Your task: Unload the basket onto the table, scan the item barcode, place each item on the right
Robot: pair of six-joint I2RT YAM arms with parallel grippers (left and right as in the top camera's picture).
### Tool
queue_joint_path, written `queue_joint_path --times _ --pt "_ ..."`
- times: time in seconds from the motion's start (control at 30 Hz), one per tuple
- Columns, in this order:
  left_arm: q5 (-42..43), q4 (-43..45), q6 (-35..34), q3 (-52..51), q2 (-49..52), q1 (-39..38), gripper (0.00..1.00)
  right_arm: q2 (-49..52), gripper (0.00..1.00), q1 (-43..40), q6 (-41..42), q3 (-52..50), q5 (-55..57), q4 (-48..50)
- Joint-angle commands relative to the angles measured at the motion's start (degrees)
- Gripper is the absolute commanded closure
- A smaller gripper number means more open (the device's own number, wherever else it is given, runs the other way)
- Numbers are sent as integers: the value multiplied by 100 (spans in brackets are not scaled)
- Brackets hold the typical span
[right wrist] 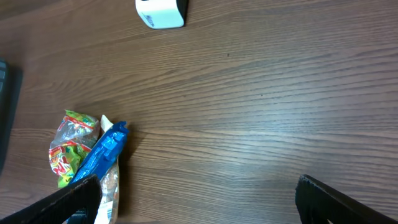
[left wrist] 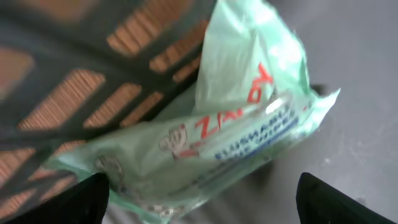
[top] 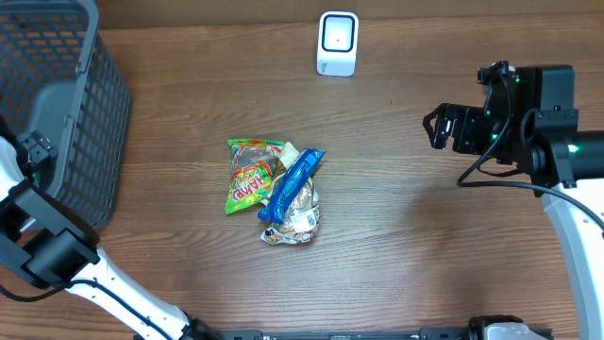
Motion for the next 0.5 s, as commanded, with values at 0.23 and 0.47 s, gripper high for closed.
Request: queue_joint_path --times 0.23,0.47 --pt "44 111 144 -20 55 -17 64 -11 0 17 0 98 -9 24" --pt "280 -682 -179 -22 55 -42 96 -11 0 17 0 98 -9 13"
